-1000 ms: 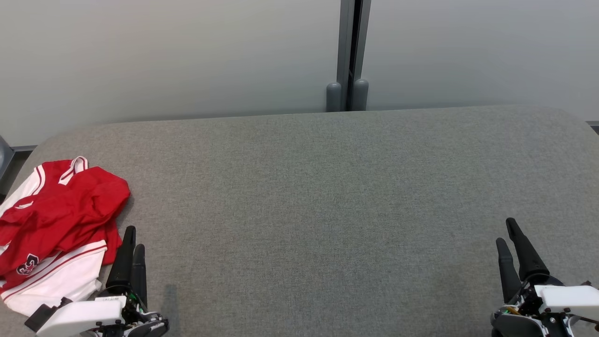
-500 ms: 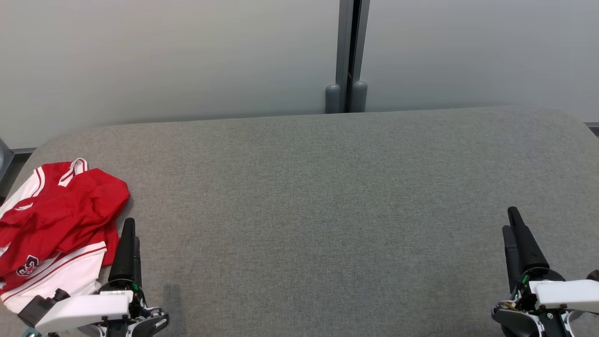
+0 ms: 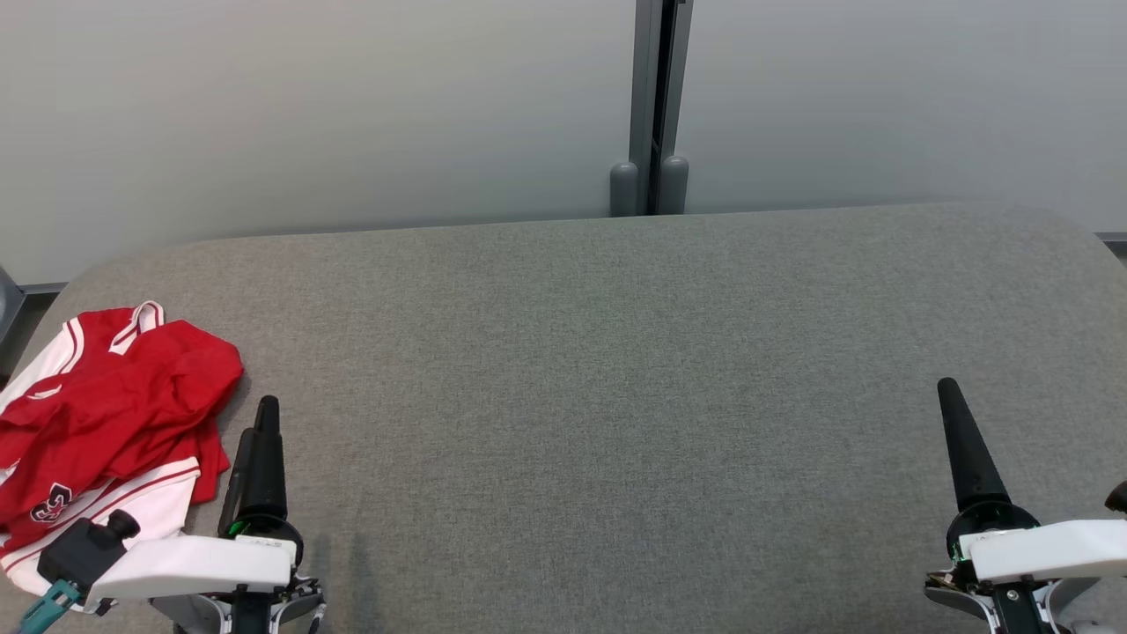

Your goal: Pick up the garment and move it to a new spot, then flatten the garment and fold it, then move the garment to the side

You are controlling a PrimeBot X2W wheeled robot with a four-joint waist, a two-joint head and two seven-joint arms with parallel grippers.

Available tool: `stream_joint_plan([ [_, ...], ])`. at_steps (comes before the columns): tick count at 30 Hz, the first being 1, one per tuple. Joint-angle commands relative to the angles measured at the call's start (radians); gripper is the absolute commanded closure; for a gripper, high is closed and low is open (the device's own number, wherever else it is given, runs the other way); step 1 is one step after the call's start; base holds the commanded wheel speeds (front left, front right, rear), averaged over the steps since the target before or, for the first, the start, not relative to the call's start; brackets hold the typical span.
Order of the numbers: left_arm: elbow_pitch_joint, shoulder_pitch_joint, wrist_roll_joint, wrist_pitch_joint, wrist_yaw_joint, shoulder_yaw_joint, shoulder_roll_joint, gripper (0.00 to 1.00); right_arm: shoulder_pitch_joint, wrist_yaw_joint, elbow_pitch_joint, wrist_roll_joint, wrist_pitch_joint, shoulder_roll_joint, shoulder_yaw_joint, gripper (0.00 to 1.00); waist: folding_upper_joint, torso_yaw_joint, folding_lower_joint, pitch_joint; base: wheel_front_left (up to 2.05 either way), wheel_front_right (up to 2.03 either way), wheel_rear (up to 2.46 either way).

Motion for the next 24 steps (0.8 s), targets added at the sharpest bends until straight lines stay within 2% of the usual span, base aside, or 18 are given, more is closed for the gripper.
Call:
stream_joint_plan([
  [1,-0.017,-0.009,0.047,-0.007,0.006,-0.004,0.008,0.0,-0.005,0.004,-0.019,-0.045,-0.01,-0.013,0.004,0.0,0.0,0.0,0.0,0.0,0.0,0.0,0.0],
  [11,-0.022,0.008,0.345,-0.04,0.058,-0.032,0.016,0.0,0.002,0.005,-0.032,-0.292,-0.044,-0.021,0.034,0.0,0.0,-0.001,0.0,-0.002,0.0,0.0,0.0],
  [24,-0.017,0.012,0.568,-0.079,0.098,-0.067,0.02,0.0,0.013,0.005,-0.023,-0.544,-0.079,-0.011,0.032,0.0,0.0,-0.001,0.0,-0.005,0.0,0.0,0.0],
])
